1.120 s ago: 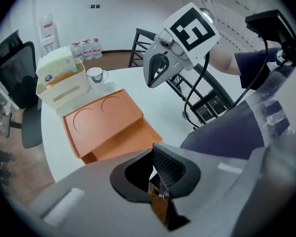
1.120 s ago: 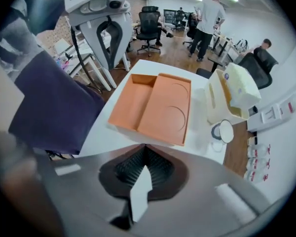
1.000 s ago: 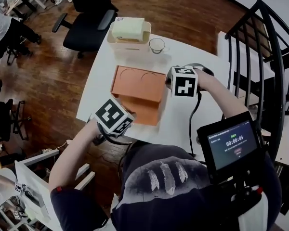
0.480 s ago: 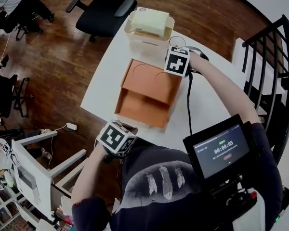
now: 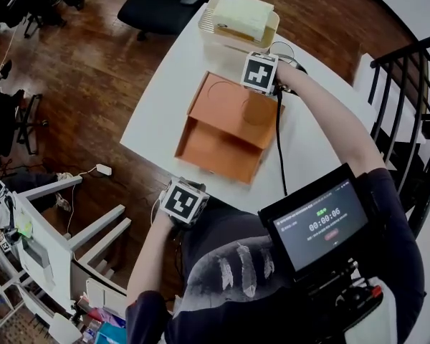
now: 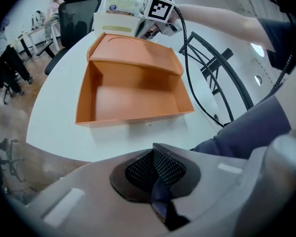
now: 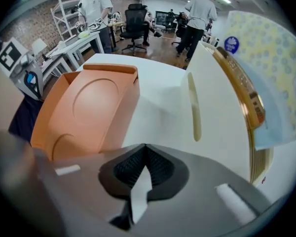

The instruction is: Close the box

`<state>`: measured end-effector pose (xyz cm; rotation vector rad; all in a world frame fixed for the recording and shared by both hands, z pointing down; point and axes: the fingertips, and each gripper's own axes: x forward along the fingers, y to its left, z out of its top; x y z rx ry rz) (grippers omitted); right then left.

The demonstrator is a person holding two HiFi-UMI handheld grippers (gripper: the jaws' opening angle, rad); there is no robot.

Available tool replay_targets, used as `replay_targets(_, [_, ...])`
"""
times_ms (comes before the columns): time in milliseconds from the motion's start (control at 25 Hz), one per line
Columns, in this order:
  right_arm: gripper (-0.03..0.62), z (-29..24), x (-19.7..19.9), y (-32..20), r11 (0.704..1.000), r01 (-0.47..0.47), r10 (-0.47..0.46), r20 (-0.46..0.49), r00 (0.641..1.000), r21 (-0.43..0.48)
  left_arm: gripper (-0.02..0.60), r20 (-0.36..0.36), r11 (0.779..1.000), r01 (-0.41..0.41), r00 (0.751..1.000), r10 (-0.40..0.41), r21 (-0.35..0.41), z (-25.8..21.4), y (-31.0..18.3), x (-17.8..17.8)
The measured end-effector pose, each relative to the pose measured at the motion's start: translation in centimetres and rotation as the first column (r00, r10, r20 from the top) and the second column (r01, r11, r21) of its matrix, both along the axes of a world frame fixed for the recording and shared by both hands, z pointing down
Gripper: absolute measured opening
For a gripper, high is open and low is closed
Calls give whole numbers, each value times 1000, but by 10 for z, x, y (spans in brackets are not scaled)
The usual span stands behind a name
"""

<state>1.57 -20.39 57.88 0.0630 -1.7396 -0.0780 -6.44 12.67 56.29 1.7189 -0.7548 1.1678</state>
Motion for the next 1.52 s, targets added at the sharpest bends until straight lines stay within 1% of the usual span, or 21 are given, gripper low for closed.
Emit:
replay_targets(80, [5,8,-2,2,1000,-15,15,-4,1000,-25,15,-12,1000,31,999,-31,-4,4,-6,2])
replay_targets(160, [5,14,-3,2,1000,-3,2,-16,1000,-24,15,-65,999,53,996,-54,-12,4,-11,14])
replay_targets(200, [5,18,-4,2,1000,6,-7,-22,1000,-24,15,-83,998,57,995,-58,-18,6,-13,18])
replay_targets(240, [5,22,-5,1,1000,13,-14,-27,1000,-26,15,-84,998,56,995,-58,-26,11,-15,19])
replay_targets(360, [5,34,-8,-4,999,18,-20,-39,999,-32,15,-25,998,42,999,-43,-43,30,-18,8])
replay_targets(440, [5,37,-6,-6,999,17,-18,-45,999,-30,15,-6,999,38,999,-38,-39,35,-20,7])
replay_targets(560, [5,37,-2,-9,1000,5,-6,-52,999,-23,15,-3,998,42,999,-42,-37,38,-21,10])
replay_targets(760, [5,44,1,-8,996,-61,57,-63,996,-69,15,9,998,58,998,-58,-34,46,-24,10])
replay_targets(960, [5,43,-1,-5,997,-19,13,-77,997,-72,15,25,997,75,997,-74,-36,57,-22,7])
replay_targets(1160, [5,41,-2,-1,997,-20,13,-85,996,-76,15,-7,993,100,995,-101,-63,57,-18,4])
replay_targets(1280, [5,37,-8,2,997,0,-7,-81,997,-81,15,-8,994,89,996,-89,-62,54,-15,6])
replay_targets(1400, [5,37,-5,2,996,-17,8,-104,995,-84,15,5,995,81,997,-80,-54,54,-15,4])
replay_targets(1520, [5,38,-4,2,995,-23,13,-111,994,-96,15,-1,994,89,996,-89,-63,54,-16,5])
